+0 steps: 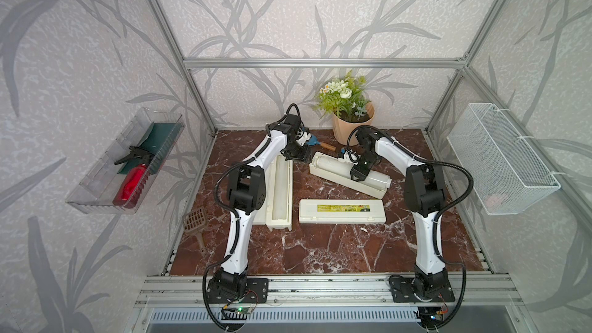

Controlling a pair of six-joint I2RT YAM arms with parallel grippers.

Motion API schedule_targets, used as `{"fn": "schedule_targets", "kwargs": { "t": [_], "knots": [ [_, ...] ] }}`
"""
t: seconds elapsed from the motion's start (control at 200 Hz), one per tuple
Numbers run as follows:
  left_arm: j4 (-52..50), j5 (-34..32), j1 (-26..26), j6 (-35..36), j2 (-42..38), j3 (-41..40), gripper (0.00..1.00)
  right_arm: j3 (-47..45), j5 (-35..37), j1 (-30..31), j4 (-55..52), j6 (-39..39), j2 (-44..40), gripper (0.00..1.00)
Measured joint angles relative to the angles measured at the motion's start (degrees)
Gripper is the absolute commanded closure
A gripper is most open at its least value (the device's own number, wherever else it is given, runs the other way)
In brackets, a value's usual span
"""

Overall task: Put plastic wrap rolls into dispensers
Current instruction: Adjust the plastic wrap in the plastic wrap cutting box.

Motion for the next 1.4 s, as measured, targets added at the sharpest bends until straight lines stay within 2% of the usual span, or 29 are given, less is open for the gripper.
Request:
{"fn": "schedule_targets", "kwargs": {
  "t": [0.285, 0.945, 1.06, 1.13, 1.23, 1.38, 1.4],
  "knots": [
    [0.66, 0.0, 0.33, -0.35, -0.26, 0.0, 0.39, -0.26, -1.92, -0.02, 2.91, 1.33, -2.49, 0.8],
    [0.59, -0.28, 0.42, -0.35, -0.33, 0.0, 0.39, -10.47, -6.45, -0.81, 16.17, 3.26, -2.91, 0.79],
    [0.59, -0.28, 0.42, -0.35, -0.33, 0.0, 0.39, -12.0, -6.4, -1.01, 17.49, 3.28, -3.28, 0.67],
    [0.59, -0.31, 0.42, -0.37, -0.33, 0.02, 0.38, -12.87, -6.25, -1.01, 17.9, 3.1, -3.28, 0.51],
    [0.59, -0.33, 0.42, -0.37, -0.33, 0.02, 0.38, -13.27, -6.03, -1.01, 17.99, 3.1, -3.28, 0.36],
    [0.59, -0.35, 0.42, -0.42, -0.33, 0.0, 0.38, -13.27, -6.75, -1.07, 19.43, 3.74, -4.42, 0.19],
    [0.59, -0.39, 0.42, -0.44, -0.33, 0.02, 0.38, -13.27, -6.88, -1.07, 19.69, 4.02, -4.76, 0.09]
  ]
}}
